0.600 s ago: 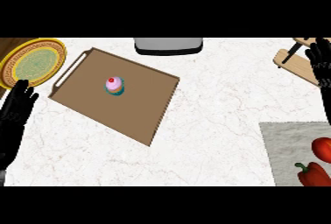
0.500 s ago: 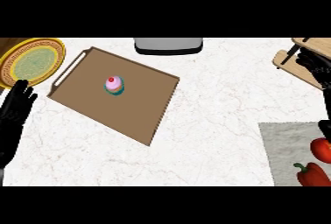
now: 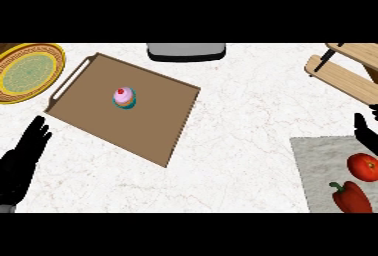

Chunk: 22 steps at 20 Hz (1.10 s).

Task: Pick the tomato from the placemat and place it in the tiered shelf

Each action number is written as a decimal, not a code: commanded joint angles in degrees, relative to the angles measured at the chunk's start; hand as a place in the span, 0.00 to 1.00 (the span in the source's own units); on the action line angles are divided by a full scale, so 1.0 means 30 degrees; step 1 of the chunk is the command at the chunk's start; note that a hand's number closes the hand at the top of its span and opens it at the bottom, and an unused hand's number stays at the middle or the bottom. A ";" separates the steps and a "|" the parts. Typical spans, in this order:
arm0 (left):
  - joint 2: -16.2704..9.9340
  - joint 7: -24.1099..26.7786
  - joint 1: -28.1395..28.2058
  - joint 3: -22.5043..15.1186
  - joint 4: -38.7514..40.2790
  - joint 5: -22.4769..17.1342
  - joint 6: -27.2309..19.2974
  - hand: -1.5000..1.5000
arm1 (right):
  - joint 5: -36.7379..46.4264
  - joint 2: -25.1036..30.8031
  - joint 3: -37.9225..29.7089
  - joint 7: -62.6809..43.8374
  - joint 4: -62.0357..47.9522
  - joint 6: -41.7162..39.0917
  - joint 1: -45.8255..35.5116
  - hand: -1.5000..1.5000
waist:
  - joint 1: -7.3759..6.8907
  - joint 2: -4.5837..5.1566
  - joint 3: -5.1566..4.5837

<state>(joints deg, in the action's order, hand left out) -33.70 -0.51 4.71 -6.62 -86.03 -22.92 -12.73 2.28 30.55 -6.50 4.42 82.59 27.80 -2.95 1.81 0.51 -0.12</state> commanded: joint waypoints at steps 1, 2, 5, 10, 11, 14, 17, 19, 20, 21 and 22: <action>-0.0229 -0.0717 -0.0356 0.0165 0.0659 -0.0268 0.1017 0.50 | 0.2287 -0.3094 0.1531 -0.0276 0.0211 0.3495 0.1693 0.00 | -0.0465 -0.0163 0.0031; 0.1193 0.0115 -0.0673 -0.0635 0.1658 0.0560 0.0322 0.50 | 0.3173 -0.3395 0.2516 -0.1767 0.1490 0.3944 0.1697 0.00 | -0.0395 -0.0163 0.0009; 0.0560 -0.1022 -0.1557 0.0045 0.1952 0.0390 0.1064 0.50 | 0.5749 -0.2486 0.3767 -0.6192 0.4962 0.4133 0.2675 0.00 | -0.0341 -0.0210 -0.0007; 0.0079 -0.0277 0.0034 0.0290 0.0959 0.0165 0.1498 0.50 | 1.0588 0.0488 0.3171 -1.1292 0.4249 0.3132 0.4105 0.00 | -0.0549 -0.0223 -0.0091; 0.0675 -0.0062 -0.0281 0.0146 0.1139 0.0355 0.1055 0.50 | 1.1328 0.0829 0.3315 -1.2462 0.4690 0.2412 0.4291 0.00 | -0.0443 -0.0204 -0.0095; 0.0611 -0.0195 -0.0570 0.0161 0.1472 0.0333 0.1309 0.50 | 1.2193 0.2216 0.3683 -1.5916 0.6274 -0.1023 0.4688 0.00 | -0.0309 -0.0213 -0.0126; 0.0757 -0.0227 -0.1145 0.0161 0.2131 0.0541 0.1270 0.50 | 1.1626 0.3423 0.4524 -1.8327 0.7625 -0.5092 0.4169 0.00 | -0.0350 -0.0181 -0.0104; 0.0962 -0.0234 -0.0991 -0.0082 0.1922 0.0661 0.1193 0.50 | 1.1246 0.4138 0.5421 -1.9094 0.7050 -0.7480 0.4265 0.00 | -0.0651 -0.0112 -0.0088; 0.0862 0.0541 -0.0754 -0.0018 0.2347 0.0635 0.1843 0.50 | 1.0374 0.4648 0.5258 -1.9188 0.6455 -0.8748 0.3815 0.00 | -0.0864 -0.0049 -0.0077; 0.1195 -0.0341 -0.1355 -0.0426 0.1746 0.1109 0.0885 0.50 | 1.0540 0.4965 0.5538 -2.0696 0.7259 -1.0062 0.2835 0.00 | -0.0912 -0.0083 -0.0057; 0.1053 -0.0461 -0.1523 0.0104 0.2340 0.0663 0.1190 0.50 | 1.0414 0.4862 0.5952 -2.1332 0.7677 -1.0820 0.2920 0.00 | -0.0779 -0.0103 -0.0042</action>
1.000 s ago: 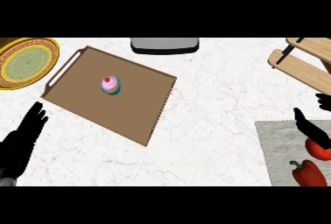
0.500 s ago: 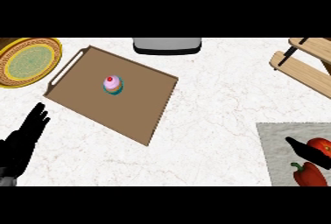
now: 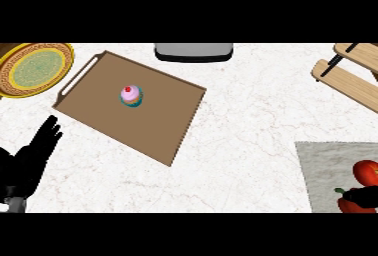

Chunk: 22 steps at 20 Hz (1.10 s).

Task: Pick the tomato from the placemat and place it in the tiered shelf

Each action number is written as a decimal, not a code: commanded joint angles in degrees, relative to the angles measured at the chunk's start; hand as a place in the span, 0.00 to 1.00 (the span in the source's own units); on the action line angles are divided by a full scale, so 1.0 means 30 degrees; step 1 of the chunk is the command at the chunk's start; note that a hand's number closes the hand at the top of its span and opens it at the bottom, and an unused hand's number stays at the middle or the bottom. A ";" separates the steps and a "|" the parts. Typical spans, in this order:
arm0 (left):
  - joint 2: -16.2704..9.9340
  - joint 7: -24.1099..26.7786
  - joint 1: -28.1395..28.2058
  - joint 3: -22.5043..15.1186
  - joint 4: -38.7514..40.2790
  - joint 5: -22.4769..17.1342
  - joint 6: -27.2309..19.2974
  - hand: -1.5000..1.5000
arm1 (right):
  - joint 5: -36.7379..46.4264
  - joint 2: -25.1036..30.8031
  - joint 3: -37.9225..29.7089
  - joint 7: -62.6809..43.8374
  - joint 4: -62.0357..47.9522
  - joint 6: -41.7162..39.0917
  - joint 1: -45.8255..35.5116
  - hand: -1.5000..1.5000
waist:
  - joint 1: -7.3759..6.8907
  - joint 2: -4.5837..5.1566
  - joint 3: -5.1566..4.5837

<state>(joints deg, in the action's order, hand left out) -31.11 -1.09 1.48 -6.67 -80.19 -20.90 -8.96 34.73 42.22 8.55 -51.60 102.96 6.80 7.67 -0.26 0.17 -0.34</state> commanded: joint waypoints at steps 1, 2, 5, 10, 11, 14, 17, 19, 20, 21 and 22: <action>0.0095 -0.0277 -0.0079 -0.0026 -0.0467 0.0259 -0.0173 0.50 | -0.1137 0.1386 0.0408 -0.2947 0.0833 -0.4862 -0.1290 0.00 | -0.0190 -0.0038 0.0070; -0.0013 -0.0932 -0.0799 0.0020 -0.0133 0.0316 -0.0260 0.50 | -0.1696 0.1742 0.0240 -0.3229 0.0305 -0.6018 -0.2408 0.00 | -0.0232 0.0018 0.0075; 0.0312 -0.0880 -0.0344 0.0237 -0.0557 0.0382 -0.0297 0.50 | -0.1421 0.1542 0.0731 -0.4092 0.1096 -0.7129 -0.1983 0.00 | 0.0010 -0.0070 0.0098; 0.0450 0.0096 0.0190 0.0887 0.0073 0.0485 0.0887 0.50 | -0.1070 0.0863 0.0208 -0.2595 -0.1933 -0.7486 -0.3056 0.00 | -0.0085 -0.0045 0.0115; 0.0819 0.0304 -0.0630 0.1125 0.1160 0.0619 0.1098 0.50 | -0.0864 0.0466 0.0359 -0.3124 -0.1591 -0.8049 -0.3687 0.00 | -0.0005 -0.0038 0.0108; 0.0199 -0.0533 0.0208 0.1440 -0.0151 0.0583 0.1605 0.50 | -0.0179 -0.0287 0.0777 -0.3342 -0.1522 -0.8059 -0.3181 0.00 | -0.0023 -0.0069 0.0114; 0.1081 -0.0717 0.0413 0.1681 -0.0775 0.1103 0.0820 0.50 | 0.0505 -0.0266 -0.0029 -0.1756 -0.2346 -0.7683 -0.2298 0.00 | 0.0047 -0.0072 0.0116; 0.0764 -0.1745 0.0014 0.1750 -0.1109 0.1147 0.1098 0.50 | 0.0792 -0.0300 -0.0252 -0.1209 -0.3603 -0.7832 -0.2609 0.00 | 0.0034 -0.0064 0.0120; 0.0714 -0.0517 0.0089 0.2702 0.0001 0.0903 0.2007 0.50 | 0.1171 -0.0599 -0.0645 -0.0455 -0.3739 -0.7392 -0.2296 0.00 | 0.0070 -0.0062 0.0115; 0.0772 -0.0663 -0.1332 0.2500 0.1525 0.1320 0.2072 0.50 | 0.1164 0.0057 -0.1290 0.1047 -0.4471 -0.6830 -0.1880 0.00 | 0.0179 -0.0045 0.0115; 0.1624 -0.0298 -0.0035 0.2180 0.0545 0.1664 0.1864 0.50 | 0.0366 0.0051 -0.2158 -0.0270 -0.2693 -0.8521 -0.2026 0.00 | 0.0135 -0.0073 0.0110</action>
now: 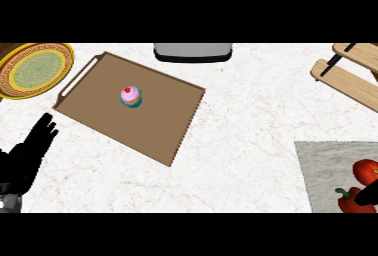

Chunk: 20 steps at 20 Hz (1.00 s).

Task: Pick the tomato from the placemat and place it in the tiered shelf

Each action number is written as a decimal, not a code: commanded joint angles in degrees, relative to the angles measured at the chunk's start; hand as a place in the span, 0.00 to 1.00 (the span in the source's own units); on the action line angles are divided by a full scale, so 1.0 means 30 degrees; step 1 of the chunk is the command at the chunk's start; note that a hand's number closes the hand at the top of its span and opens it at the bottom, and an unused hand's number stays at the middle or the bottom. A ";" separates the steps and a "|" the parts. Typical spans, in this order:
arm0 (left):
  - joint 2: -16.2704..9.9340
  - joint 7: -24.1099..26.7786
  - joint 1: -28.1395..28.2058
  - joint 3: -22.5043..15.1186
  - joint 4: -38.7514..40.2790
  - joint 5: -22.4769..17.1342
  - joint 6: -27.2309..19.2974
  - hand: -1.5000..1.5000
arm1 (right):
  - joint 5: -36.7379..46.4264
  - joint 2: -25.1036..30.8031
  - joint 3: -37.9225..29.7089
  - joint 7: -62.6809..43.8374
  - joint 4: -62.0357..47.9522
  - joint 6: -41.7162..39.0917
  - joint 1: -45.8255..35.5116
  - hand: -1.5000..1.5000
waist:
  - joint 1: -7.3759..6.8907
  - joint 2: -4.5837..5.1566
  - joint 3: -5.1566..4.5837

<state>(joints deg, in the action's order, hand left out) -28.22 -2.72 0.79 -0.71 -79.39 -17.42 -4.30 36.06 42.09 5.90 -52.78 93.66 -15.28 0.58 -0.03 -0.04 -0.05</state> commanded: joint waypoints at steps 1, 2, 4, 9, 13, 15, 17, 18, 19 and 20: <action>0.0405 0.0734 0.0031 0.0679 0.0891 0.0586 0.0626 0.50 | 0.0358 -0.0062 -0.1238 0.1144 -0.1567 -0.0999 -0.0482 0.00 | -0.0005 0.0016 0.0014; 0.0594 -0.0630 -0.0251 0.0384 -0.0069 0.0784 0.0363 0.50 | 0.1348 -0.0940 -0.0600 0.1795 -0.2134 -0.0099 -0.0311 0.00 | -0.0015 0.0014 0.0020; 0.0205 -0.0652 -0.0012 0.1067 -0.0247 0.0581 0.0979 0.50 | 0.2046 -0.1170 -0.0875 0.2822 -0.3075 0.0694 -0.0167 0.00 | -0.0035 0.0010 0.0021; 0.0895 -0.1102 -0.0317 0.1199 -0.0166 0.1170 0.0790 0.50 | 0.2249 -0.0679 -0.1913 0.4129 -0.3190 0.0209 0.0163 0.00 | 0.0067 -0.0001 0.0015; 0.1946 0.0123 0.1209 0.0715 -0.1233 0.2107 0.0397 0.50 | 0.3361 -0.2181 -0.1586 0.4655 -0.5993 0.1362 -0.1079 0.00 | -0.0097 0.0011 0.0020; 0.1773 -0.1560 -0.0740 0.0858 -0.1072 0.2126 0.0052 0.50 | 0.3663 -0.2944 -0.1223 0.4475 -0.5707 0.1843 -0.0404 0.00 | 0.0005 0.0016 0.0024; 0.1604 -0.0520 -0.0387 0.1262 -0.0011 0.1844 0.1111 0.50 | 0.2970 -0.1665 -0.2657 0.6625 -0.8223 0.1517 -0.1351 1.00 | -0.0070 0.0047 0.0025; 0.1272 -0.0114 -0.0474 0.1881 0.0402 0.1681 0.1755 0.50 | 0.3406 -0.2550 -0.2256 0.5639 -0.6706 0.1572 -0.0989 1.00 | -0.0008 0.0020 0.0016; 0.1375 -0.0164 -0.1078 0.1854 0.1450 0.2019 0.1457 0.50 | 0.3281 -0.3324 -0.1963 0.5060 -0.6622 0.1478 -0.1426 1.00 | 0.0011 0.0035 0.0014; 0.1385 0.0132 -0.0066 0.2002 0.0641 0.1781 0.1803 0.50 | 0.2471 -0.1704 -0.3272 0.7306 -0.7312 0.1098 -0.1082 1.00 | -0.0017 0.0017 0.0018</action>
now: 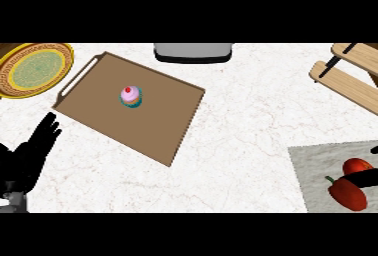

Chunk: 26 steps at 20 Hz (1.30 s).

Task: Pick the tomato from the placemat and place it in the tiered shelf

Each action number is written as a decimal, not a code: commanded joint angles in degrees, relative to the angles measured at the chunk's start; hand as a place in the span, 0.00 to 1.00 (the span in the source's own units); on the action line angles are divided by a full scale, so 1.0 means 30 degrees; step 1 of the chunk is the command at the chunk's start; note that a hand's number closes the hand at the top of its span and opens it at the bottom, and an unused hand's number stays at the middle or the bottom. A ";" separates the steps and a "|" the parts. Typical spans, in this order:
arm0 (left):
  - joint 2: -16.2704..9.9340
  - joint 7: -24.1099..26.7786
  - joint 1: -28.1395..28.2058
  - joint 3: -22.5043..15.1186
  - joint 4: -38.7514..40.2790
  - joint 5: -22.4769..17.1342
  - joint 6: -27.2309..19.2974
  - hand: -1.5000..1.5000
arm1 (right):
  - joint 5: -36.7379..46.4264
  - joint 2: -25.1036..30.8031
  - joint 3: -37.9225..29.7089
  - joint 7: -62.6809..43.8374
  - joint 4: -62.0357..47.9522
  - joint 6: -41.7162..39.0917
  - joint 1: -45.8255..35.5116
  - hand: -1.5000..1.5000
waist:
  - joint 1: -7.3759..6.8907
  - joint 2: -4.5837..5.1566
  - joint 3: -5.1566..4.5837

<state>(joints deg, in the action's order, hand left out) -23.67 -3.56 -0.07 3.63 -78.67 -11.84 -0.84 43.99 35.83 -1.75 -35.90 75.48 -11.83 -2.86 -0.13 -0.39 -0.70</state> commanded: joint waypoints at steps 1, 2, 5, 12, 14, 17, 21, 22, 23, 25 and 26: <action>0.0467 -0.0041 0.1168 -0.0024 -0.1311 0.0469 0.0030 0.50 | 0.0631 -0.0195 -0.0153 0.1051 -0.1627 -0.0153 -0.0997 1.00 | -0.0092 0.0127 0.0239; 0.0795 -0.0121 0.0660 -0.0177 -0.0918 0.0854 -0.0602 0.50 | 0.1065 -0.0566 0.0244 0.1389 -0.0899 0.0912 0.1006 1.00 | 0.0033 0.0119 0.0238; 0.0428 -0.0532 0.0448 0.0191 -0.0718 0.0333 0.0317 0.50 | 0.2362 -0.0739 0.0803 0.1467 -0.2739 0.1319 -0.0935 1.00 | -0.0118 0.0157 0.0242; 0.0476 -0.0261 0.0562 0.0968 -0.0659 0.0717 0.0666 0.50 | 0.3117 -0.0376 -0.0144 0.1440 0.1859 0.1964 0.1764 1.00 | 0.0089 0.0097 0.0230; 0.0631 -0.0893 0.0027 0.0574 -0.1131 0.0669 0.0578 0.50 | 0.2699 -0.1265 0.0850 0.1399 0.1127 0.0656 -0.1783 1.00 | -0.0135 0.0126 0.0234; 0.0709 -0.0042 0.1040 0.0486 -0.1041 0.0647 0.1063 0.50 | 0.1875 -0.2075 0.0765 0.2898 0.0117 0.1328 -0.3954 1.00 | -0.0464 0.0177 0.0241; 0.0725 -0.1090 -0.0175 0.0719 -0.1060 0.0796 0.0608 0.50 | 0.1616 -0.2684 0.0752 0.2650 0.0362 0.0555 -0.6601 1.00 | -0.0184 0.0138 0.0232; 0.1586 -0.0784 0.0024 -0.0034 -0.1089 0.1890 -0.0363 0.50 | 0.1975 -0.2523 0.0537 0.3448 -0.0293 0.1479 -0.6615 1.00 | -0.0131 0.0149 0.0237; 0.0712 -0.0458 0.0319 0.0835 -0.0739 0.1289 0.0706 0.50 | 0.1748 -0.2770 0.0365 0.3081 0.0201 0.1101 -0.6687 1.00 | -0.0095 0.0133 0.0232; 0.1228 -0.0594 0.0147 0.0686 -0.0755 0.1352 0.0409 0.50 | 0.1321 -0.2578 -0.0222 0.2082 0.2393 0.0515 -0.6415 1.00 | 0.0052 0.0104 0.0226; 0.0988 -0.1190 0.0513 0.0939 -0.1228 0.1118 0.0584 0.50 | 0.1125 -0.2573 -0.0361 0.1950 0.3661 0.0347 -0.5658 1.00 | 0.0085 0.0081 0.0228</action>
<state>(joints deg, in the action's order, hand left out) -20.97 -6.33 0.84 5.84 -82.02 -8.69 0.75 48.78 28.25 -0.99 -28.93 80.33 -9.61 -20.02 -0.36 -0.05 -0.02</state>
